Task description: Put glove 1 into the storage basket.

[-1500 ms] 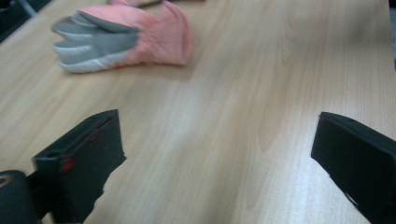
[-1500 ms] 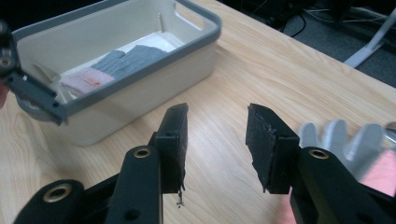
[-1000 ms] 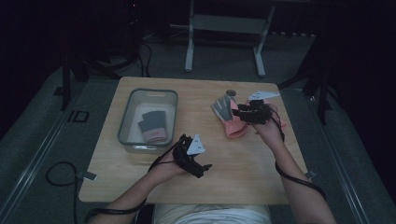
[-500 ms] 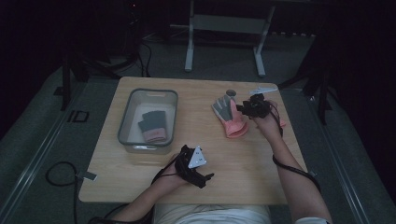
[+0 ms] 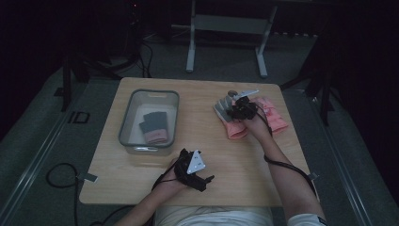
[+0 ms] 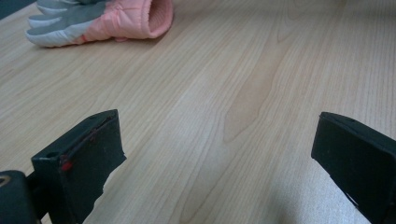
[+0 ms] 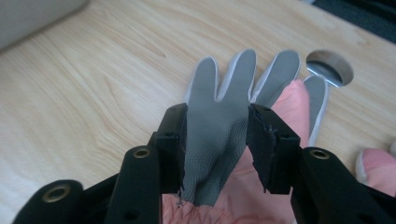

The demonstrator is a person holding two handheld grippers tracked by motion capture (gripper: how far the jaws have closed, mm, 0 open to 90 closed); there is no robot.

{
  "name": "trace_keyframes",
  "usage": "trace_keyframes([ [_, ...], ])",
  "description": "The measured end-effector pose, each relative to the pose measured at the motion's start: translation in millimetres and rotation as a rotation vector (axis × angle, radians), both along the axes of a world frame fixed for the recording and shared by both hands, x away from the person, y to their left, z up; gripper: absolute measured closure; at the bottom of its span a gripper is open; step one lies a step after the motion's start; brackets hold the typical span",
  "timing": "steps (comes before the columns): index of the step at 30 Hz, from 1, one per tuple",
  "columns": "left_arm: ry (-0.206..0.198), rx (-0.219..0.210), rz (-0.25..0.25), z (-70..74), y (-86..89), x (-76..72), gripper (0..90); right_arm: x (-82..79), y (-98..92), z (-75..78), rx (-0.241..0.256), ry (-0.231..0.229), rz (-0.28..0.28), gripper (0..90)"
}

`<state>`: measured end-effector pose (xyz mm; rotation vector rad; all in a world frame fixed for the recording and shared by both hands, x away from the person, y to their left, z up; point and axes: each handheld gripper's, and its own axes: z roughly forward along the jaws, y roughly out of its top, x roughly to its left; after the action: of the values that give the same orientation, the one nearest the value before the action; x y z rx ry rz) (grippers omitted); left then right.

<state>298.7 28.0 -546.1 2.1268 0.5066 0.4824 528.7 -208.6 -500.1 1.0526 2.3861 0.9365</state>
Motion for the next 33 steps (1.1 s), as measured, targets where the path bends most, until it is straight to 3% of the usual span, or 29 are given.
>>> trace_keyframes([
  [3,0.007,-0.006,-0.006,0.0,0.0,0.9,1.7,5.6,4.1,-13.0,-0.085,0.006,0.001,58.6],
  [5,0.006,-0.011,-0.007,0.4,0.0,0.2,1.7,7.4,5.9,-19.8,-0.114,0.01,0.017,60.8],
  [9,0.01,-0.012,-0.01,0.0,0.7,-0.7,1.7,11.4,6.5,-26.5,-0.116,0.057,0.034,68.4],
  [12,0.009,-0.013,-0.008,-0.3,1.3,-1.2,1.7,10.5,10.9,-29.2,-0.133,0.077,0.023,80.3],
  [16,0.006,-0.013,-0.002,-0.6,2.0,-1.3,1.7,9.9,8.6,-27.3,-0.075,0.105,-0.04,88.9],
  [22,0.011,-0.019,0.001,-1.8,1.3,-1.3,1.7,-6.5,11.7,-4.9,-0.05,0.062,-0.118,89.5],
  [26,0.005,-0.014,-0.001,-4.6,-2.4,-2.6,1.7,-33.8,8.3,24.3,0.082,0.012,-0.194,89.4],
  [28,0.008,-0.009,-0.001,-5.6,-3.5,-2.8,1.7,-47.2,8.6,32.6,0.102,-0.008,-0.228,89.4],
  [33,0.014,-0.002,-0.005,-6.2,-5.0,-4.7,1.7,-75.7,10.0,42.4,0.119,0.017,-0.294,89.4],
])
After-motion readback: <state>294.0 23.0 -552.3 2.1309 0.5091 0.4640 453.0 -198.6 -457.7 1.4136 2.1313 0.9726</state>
